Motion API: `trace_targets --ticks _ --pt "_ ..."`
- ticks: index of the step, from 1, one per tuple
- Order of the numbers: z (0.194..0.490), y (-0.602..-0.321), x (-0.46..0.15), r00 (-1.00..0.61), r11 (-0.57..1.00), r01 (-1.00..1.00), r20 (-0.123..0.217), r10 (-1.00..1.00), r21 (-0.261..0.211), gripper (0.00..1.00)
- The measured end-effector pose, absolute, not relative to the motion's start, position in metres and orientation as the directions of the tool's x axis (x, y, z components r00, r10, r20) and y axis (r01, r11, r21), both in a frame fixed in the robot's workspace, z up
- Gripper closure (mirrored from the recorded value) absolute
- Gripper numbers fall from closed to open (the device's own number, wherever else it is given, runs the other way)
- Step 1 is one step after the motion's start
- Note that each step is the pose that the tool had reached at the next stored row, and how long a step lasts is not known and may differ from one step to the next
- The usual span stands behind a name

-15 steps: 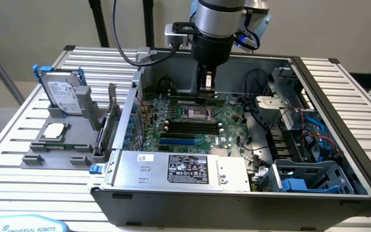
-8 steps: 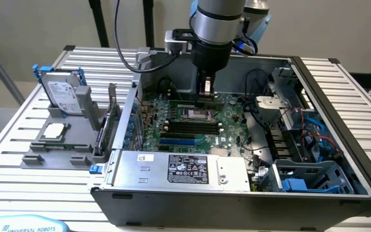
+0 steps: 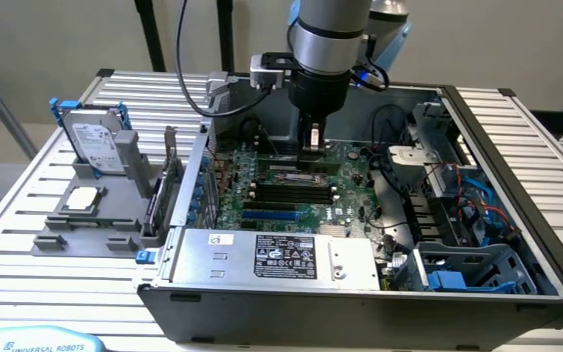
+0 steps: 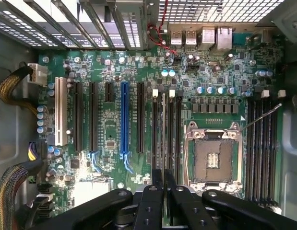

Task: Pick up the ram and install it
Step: 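Insert the ram into the slot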

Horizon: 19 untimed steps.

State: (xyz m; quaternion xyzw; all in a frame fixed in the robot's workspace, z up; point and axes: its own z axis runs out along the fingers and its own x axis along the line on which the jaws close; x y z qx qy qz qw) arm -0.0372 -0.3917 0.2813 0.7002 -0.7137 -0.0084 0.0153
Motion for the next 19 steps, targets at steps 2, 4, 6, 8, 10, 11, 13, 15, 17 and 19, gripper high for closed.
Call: trace_targets --ticks 2,4,6,8,10,11,13,15,17,19 --pt "0.279 -0.392 -0.037 -0.019 0.02 -0.999 0.016 -1.0 0.03 0.87" --pt "0.276 -0.392 -0.037 -0.02 0.02 -0.999 0.016 -1.0 0.026 0.87" --pt "0.273 -0.392 -0.037 -0.023 0.023 -0.999 0.017 -1.0 0.023 0.87" --pt "0.27 -0.392 -0.037 -0.031 0.032 -0.999 0.017 -0.999 0.021 0.87" --pt "0.266 -0.392 -0.037 -0.045 0.045 -0.999 0.016 -0.999 0.02 0.87" --pt "0.264 -0.392 -0.037 -0.052 0.052 -0.998 0.016 -0.999 0.019 0.87" --pt "0.261 -0.392 -0.037 -0.065 0.065 -0.998 0.016 -0.998 0.017 0.87" --pt "0.257 -0.392 -0.037 -0.073 0.073 -0.997 0.016 -0.997 0.015 0.87" --pt "0.253 -0.392 -0.038 -0.075 0.075 -0.997 0.016 -0.997 0.011 0.87" --pt "0.25 -0.392 -0.039 -0.075 0.075 -0.997 0.016 -0.997 0.007 0.87"
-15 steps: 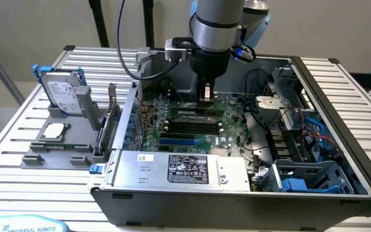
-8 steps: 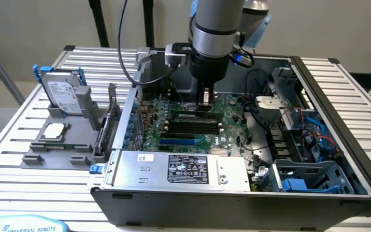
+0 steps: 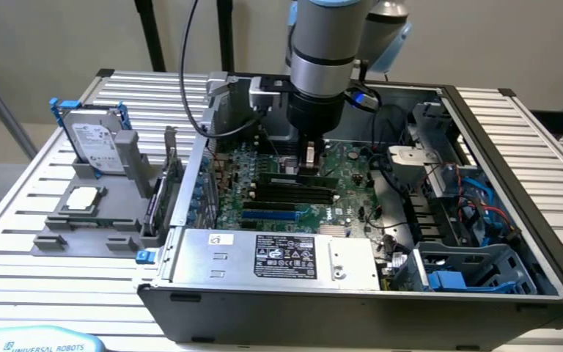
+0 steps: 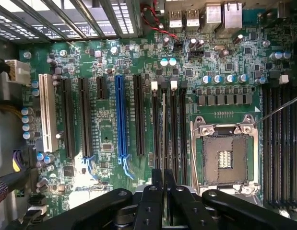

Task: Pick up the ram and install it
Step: 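Insert the ram into the slot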

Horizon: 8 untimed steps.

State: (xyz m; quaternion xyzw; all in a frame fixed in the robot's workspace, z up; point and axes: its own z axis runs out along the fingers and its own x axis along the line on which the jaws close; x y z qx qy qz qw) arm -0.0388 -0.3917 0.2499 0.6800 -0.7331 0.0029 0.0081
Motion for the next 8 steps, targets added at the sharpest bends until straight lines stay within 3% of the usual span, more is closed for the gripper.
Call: trace_targets --ticks 8 --pt "0.2403 -0.3917 -0.04 -0.072 0.072 -0.997 0.021 -0.997 0.006 0.87"
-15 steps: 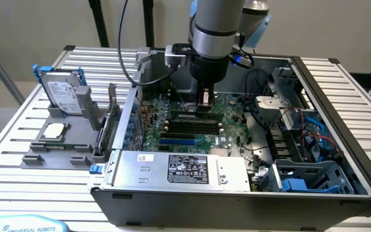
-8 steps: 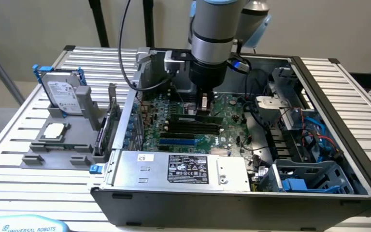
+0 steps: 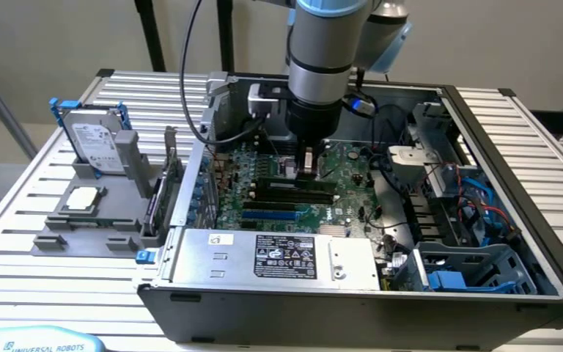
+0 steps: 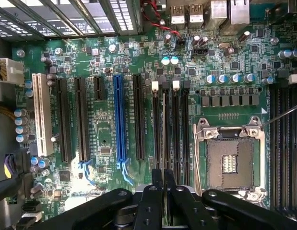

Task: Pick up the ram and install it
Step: 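Insert the ram into the slot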

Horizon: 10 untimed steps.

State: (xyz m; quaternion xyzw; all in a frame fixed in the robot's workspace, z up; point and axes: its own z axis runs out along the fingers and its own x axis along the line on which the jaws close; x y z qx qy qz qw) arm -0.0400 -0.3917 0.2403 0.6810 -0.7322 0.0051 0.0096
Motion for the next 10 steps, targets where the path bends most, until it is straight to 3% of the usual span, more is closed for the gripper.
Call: trace_targets --ticks 10 --pt "0.2356 -0.3917 -0.0412 -0.045 0.045 -0.999 0.039 -0.998 0.007 0.87"
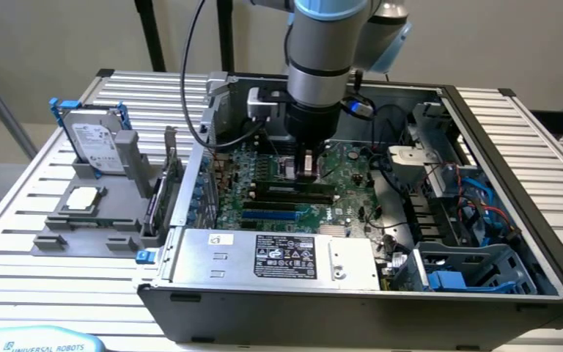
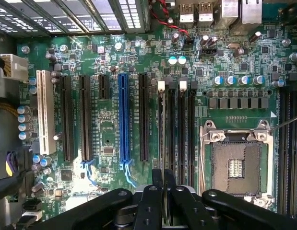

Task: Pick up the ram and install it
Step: 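Insert the ram into the slot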

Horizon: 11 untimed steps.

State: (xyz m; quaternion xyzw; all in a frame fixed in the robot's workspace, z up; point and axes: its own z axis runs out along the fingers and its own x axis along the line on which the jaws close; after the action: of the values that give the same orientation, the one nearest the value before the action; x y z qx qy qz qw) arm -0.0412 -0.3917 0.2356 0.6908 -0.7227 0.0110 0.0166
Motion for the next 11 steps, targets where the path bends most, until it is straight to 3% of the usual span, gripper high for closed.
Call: trace_targets --ticks 11 --pt "0.2322 -0.3917 -0.0417 -0.044 0.045 -0.999 0.04 -0.998 0.007 0.87"
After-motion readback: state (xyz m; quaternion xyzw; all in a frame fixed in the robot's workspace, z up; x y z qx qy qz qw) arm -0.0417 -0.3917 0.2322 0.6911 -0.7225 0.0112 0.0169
